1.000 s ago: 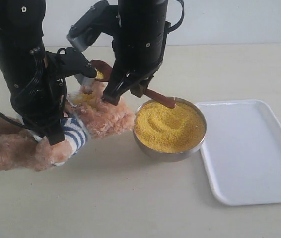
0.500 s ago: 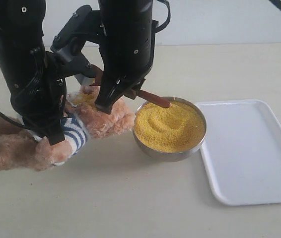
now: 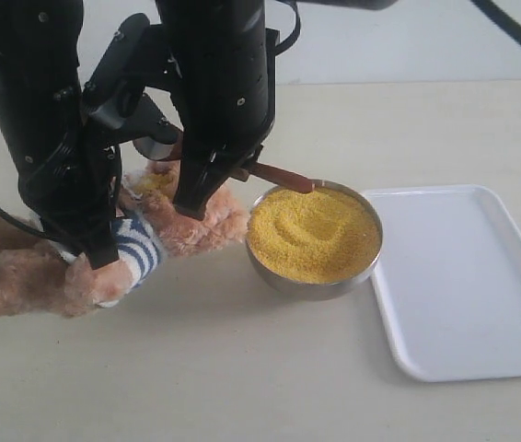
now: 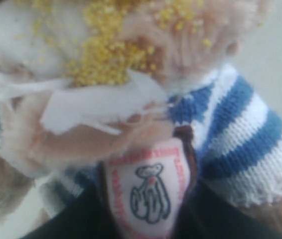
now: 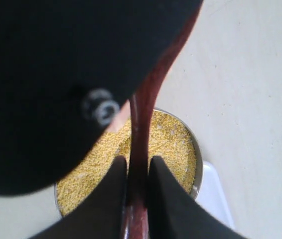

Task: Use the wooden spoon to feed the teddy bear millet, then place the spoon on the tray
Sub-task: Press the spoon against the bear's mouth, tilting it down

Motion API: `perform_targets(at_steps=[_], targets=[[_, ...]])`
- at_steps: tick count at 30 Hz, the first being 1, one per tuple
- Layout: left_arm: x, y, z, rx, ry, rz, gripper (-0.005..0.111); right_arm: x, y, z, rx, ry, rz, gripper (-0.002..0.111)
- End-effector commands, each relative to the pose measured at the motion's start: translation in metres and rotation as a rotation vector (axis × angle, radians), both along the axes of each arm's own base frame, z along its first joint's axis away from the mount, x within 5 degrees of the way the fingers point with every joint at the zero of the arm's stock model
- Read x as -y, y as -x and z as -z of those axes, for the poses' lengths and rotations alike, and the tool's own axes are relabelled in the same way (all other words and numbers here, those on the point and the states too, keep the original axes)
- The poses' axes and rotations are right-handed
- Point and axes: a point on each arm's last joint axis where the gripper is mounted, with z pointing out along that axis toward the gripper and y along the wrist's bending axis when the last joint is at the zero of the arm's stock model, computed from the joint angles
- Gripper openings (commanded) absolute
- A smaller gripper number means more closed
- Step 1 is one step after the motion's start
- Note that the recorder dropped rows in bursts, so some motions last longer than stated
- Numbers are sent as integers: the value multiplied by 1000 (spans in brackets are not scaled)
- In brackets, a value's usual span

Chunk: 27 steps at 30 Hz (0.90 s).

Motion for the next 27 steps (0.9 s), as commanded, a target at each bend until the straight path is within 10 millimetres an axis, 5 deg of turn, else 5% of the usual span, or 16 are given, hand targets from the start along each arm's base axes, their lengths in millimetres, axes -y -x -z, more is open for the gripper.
perform_targets(at_steps=[1, 27], targets=[[1, 2, -5, 6, 16, -16, 4, -1, 0, -3, 15, -9, 2, 0], [-17, -5, -5, 6, -42, -42, 4, 0, -1, -4, 22, 14, -46, 0]])
